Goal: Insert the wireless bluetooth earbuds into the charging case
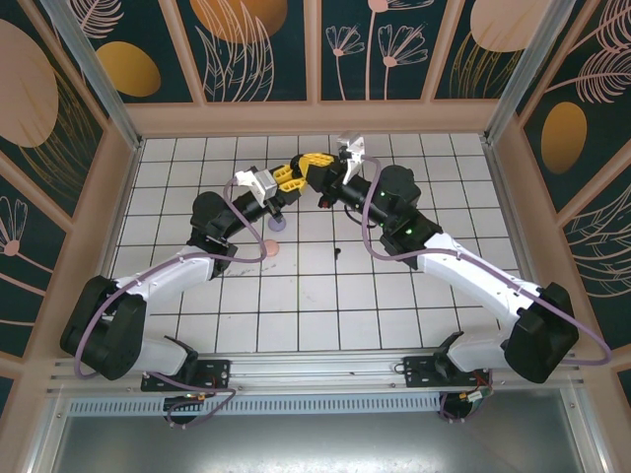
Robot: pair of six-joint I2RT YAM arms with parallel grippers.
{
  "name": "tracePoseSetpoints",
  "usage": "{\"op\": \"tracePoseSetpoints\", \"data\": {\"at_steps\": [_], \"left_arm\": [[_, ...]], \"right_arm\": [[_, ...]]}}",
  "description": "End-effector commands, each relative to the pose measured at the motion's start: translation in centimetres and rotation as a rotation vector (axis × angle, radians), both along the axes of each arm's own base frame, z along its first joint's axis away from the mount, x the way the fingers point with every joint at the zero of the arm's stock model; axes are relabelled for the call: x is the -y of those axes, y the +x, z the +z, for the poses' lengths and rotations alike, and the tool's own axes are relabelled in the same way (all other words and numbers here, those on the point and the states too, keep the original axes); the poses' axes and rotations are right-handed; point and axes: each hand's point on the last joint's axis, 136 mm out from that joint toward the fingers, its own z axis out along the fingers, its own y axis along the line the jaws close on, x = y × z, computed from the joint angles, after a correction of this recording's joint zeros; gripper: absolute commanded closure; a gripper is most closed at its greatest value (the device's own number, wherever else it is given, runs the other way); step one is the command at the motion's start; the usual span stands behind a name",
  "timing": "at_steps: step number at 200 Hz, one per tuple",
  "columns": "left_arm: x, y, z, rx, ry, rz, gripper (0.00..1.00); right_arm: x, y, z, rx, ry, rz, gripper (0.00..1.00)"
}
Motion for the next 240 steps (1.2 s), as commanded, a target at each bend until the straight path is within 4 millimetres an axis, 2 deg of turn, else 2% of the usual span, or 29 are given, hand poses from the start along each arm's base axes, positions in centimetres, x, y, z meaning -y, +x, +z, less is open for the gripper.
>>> {"op": "tracePoseSetpoints", "data": {"at_steps": [1,148,196,240], "left_arm": [[-0.1,-1.2,2.7,0.067,-0.038,-0.031,1.00],[-0.3,-1.2,3.8,0.080,-0.054,-0.019,1.00],[-0.3,-0.9,3.9,0.072,-0.059,-0.012,1.00],[-0.2,-0.7,3.7,0.059,-0.054,-0.012,1.00]], "right_arm": [[0.0,0.6,-0.4,-0.004,0.015,-0.002,1.00],[0.0,0.3,-4.0,-0.051,-0.092,0.003,1.00],[0.0,-0.5,-4.6,-0.040,-0.120,0.021,1.00],[-0.2,-1.0,-4.3,-0.023,-0.126,0.043,1.00]]}}
